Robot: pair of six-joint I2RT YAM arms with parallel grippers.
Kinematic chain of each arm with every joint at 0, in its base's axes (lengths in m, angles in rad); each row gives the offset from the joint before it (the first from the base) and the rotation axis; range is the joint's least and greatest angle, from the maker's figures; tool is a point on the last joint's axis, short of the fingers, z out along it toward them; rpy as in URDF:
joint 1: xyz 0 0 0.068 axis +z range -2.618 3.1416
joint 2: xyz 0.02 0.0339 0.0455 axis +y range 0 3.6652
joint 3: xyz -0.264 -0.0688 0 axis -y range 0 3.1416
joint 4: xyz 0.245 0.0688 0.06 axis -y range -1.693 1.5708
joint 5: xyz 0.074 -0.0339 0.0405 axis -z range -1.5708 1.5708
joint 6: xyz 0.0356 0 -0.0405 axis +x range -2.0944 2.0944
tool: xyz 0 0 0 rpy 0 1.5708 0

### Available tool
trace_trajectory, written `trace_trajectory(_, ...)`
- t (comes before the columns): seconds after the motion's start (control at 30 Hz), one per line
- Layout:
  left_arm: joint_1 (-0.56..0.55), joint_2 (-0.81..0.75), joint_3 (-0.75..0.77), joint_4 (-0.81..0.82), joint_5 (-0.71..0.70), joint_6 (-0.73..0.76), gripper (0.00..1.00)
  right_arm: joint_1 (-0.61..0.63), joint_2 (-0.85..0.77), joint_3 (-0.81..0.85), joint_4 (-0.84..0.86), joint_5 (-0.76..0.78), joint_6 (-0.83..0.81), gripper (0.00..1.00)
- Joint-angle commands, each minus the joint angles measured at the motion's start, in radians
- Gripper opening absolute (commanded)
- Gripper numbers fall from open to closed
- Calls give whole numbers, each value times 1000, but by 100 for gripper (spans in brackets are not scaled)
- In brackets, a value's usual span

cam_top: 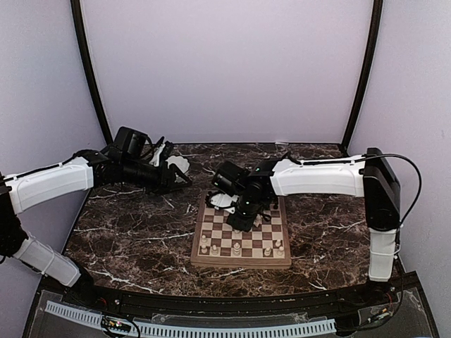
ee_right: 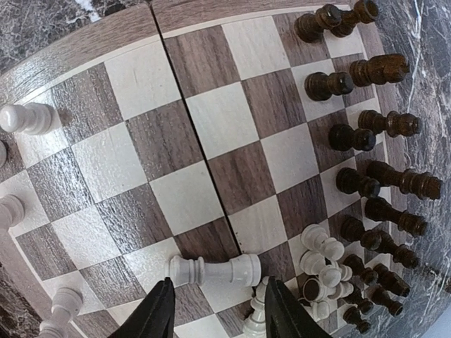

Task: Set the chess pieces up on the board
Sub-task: Move the king to the chessboard.

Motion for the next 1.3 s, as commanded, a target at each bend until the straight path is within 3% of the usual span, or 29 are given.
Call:
trace_trajectory(0.0, 4, -5, -20, 53, 65, -11, 50, 2, 35, 44, 17, -43, 24, 45)
trace_trajectory(0.37, 4, -21, -46, 55, 75, -10, 50, -81, 136, 175, -14, -231, 165, 40)
trace_trajectory(0.67, 4, -22, -55, 59, 76, -10, 50, -119, 128, 140, -70, -402, 206, 40)
trace_trajectory(1.27, 4, 3, -48, 79, 102, -8, 50, -129, 36, 12, -85, -407, 216, 43)
